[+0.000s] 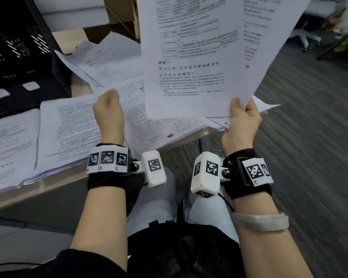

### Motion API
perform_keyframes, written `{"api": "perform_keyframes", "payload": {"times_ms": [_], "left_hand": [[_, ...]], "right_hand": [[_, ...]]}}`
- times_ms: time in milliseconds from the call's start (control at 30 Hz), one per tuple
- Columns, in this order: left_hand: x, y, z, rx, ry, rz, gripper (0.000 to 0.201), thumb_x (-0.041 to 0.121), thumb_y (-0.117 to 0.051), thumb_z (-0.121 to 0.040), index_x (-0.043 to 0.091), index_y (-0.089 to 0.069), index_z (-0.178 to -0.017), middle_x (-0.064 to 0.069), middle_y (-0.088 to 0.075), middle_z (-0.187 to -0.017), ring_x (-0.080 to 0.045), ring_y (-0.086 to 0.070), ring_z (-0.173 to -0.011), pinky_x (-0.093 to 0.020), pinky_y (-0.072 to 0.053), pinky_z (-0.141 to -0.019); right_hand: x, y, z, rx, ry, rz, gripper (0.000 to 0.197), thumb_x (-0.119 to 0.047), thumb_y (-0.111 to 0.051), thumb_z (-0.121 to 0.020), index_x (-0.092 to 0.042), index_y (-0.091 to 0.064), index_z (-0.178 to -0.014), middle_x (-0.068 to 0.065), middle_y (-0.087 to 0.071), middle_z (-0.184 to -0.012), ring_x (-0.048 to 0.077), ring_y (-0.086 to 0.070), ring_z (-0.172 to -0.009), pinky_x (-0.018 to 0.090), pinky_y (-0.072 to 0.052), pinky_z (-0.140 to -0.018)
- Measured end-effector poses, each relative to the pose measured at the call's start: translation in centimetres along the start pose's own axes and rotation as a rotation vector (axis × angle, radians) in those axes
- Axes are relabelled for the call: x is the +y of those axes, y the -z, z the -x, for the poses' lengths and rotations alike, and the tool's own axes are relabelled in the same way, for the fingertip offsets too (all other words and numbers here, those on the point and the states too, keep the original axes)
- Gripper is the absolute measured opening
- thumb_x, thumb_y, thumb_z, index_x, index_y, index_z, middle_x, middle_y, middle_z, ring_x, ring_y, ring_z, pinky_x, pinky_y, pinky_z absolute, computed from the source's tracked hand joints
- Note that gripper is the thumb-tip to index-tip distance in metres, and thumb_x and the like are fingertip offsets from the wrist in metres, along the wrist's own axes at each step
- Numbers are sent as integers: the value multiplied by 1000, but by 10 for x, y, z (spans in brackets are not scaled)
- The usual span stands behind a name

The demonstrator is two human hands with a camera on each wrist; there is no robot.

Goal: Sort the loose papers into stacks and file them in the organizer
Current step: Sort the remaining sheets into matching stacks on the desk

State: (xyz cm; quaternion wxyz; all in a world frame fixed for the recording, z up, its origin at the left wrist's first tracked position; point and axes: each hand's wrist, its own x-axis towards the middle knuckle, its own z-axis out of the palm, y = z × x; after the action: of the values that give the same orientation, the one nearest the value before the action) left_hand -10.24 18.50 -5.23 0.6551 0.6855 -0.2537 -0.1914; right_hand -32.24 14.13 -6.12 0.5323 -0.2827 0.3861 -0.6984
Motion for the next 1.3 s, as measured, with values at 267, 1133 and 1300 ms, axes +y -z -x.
{"api": "perform_keyframes", "payload": {"times_ms": [267, 1133, 1300], "left_hand": [[31, 18, 18, -421, -113, 93, 28, 2, -63, -86, 14, -61, -111, -2, -70, -105, -17, -68, -97, -27, -57, -80], [-17, 151, -18, 113, -145, -16, 18, 20, -50, -90, 20, -58, -74, -6, -56, -83, -15, -47, -79, -32, -39, -73], [-27, 179, -21, 121, -11, -81, 18, 14, -47, -94, 16, -62, -83, -6, -64, -91, -17, -58, -84, -33, -50, -80]], "right_hand": [[7, -9, 14, -170, -56, 56, 25, 4, -52, -92, -16, -66, -90, 0, -70, -91, 21, -64, -91, 43, -52, -96], [64, -95, 70, -450, -224, 80, 18, -7, -49, -96, -11, -66, -90, 11, -67, -97, 24, -61, -97, 47, -49, -98], [74, -109, 83, -575, -248, 159, 15, -2, -60, -89, -12, -70, -95, 3, -74, -85, 22, -67, -84, 35, -58, -79]]}}
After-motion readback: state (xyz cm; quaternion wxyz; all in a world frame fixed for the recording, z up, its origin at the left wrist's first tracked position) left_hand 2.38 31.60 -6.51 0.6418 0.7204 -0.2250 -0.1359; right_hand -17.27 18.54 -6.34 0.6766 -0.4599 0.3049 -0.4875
